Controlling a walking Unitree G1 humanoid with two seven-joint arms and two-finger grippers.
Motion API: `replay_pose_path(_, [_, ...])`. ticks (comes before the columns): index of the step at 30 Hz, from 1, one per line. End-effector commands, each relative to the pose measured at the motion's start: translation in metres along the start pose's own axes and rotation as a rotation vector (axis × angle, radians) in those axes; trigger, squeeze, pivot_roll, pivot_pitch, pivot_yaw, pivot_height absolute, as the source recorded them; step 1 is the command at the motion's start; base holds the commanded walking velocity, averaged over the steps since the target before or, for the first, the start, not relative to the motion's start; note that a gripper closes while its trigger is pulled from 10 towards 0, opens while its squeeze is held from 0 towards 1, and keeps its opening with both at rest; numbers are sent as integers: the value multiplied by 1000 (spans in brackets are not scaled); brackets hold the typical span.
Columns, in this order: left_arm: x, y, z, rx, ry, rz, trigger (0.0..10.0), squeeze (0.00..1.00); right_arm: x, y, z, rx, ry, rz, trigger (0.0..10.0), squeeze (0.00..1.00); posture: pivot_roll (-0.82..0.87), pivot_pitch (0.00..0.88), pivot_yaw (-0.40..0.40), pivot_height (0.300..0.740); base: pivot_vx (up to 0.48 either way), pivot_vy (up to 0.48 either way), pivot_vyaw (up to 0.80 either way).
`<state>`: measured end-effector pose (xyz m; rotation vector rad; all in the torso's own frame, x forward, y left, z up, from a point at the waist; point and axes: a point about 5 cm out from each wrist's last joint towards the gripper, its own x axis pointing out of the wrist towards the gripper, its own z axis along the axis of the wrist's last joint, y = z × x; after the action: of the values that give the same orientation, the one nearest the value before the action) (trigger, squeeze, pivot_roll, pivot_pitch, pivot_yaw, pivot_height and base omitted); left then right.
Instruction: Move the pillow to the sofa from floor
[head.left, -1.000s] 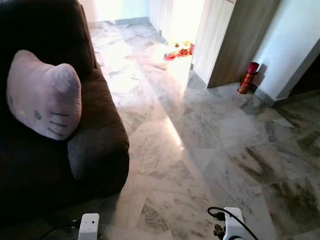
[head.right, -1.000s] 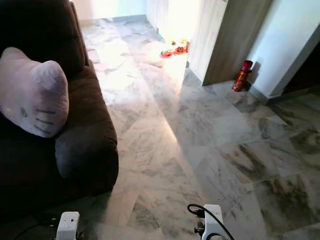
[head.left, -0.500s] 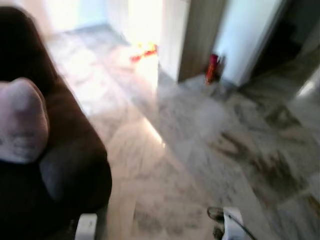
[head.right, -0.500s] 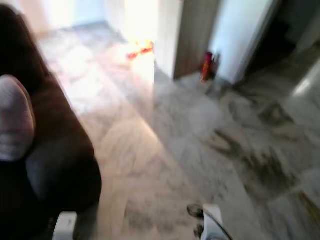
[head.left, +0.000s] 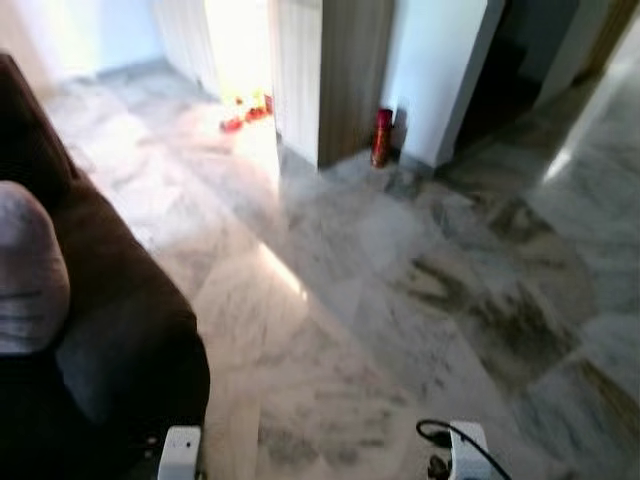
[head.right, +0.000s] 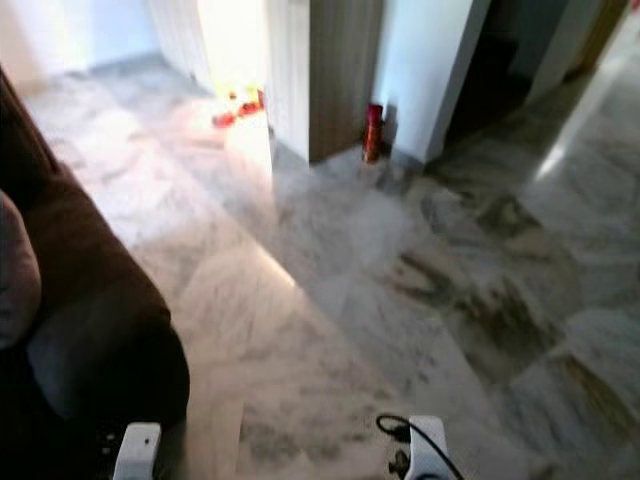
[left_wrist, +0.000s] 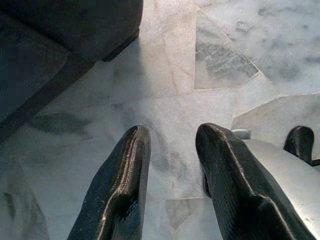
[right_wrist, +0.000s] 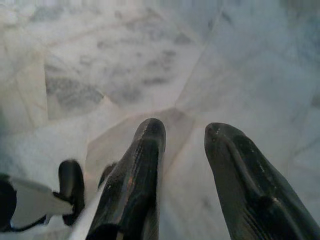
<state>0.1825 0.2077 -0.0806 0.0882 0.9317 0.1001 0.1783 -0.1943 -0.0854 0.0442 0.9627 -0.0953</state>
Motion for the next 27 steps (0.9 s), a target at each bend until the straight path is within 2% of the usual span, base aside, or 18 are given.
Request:
replay_pose_path(1, [-1, 3, -6, -4, 20, 9, 10000, 0, 0, 0, 1, 15, -7, -2, 10000, 0, 91, 85, -13, 703, 0, 0, 0])
replay_pose_path(8, [-1, 5, -6, -11, 20, 14, 10000, 0, 0, 0, 1, 12, -1, -4, 10000, 0, 92, 88, -16, 703, 0, 0, 0])
replay_pose_path(20, [-1, 5, -5, -16, 18, 14, 10000, 0, 0, 0, 2, 25, -10, -3, 10000, 0, 90, 92, -17, 703, 220, 0, 0])
replay_pose_path(25, [-1, 4, -6, -16, 21, 12, 10000, 0, 0, 1, 2, 36, -7, 8, 10000, 0, 88, 93, -17, 703, 243, 0, -626])
replay_pose_path(27, [-1, 4, -6, -17, 22, 13, 10000, 0, 0, 2, 4, 24, -22, 11, 10000, 0, 88, 93, -17, 703, 240, 0, 0])
